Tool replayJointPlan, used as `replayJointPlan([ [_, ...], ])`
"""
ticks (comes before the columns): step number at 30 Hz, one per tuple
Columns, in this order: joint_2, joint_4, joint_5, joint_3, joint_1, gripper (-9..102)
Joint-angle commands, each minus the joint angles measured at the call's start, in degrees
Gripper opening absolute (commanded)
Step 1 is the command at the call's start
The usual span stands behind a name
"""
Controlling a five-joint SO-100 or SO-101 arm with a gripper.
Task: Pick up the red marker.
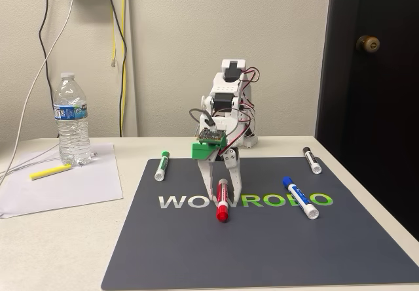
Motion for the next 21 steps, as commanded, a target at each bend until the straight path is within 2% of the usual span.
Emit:
replayJointPlan([
  [1, 0.88, 1.41, 0.18, -2.72, 0.18, 26],
  [8, 0.53, 3.25, 0.35, -2.72, 0.00, 24],
  [17, -0.26, 0.97, 2.72, -2.72, -1.32, 6],
  [21, -0.44, 0.79, 3.25, -2.72, -1.67, 1],
])
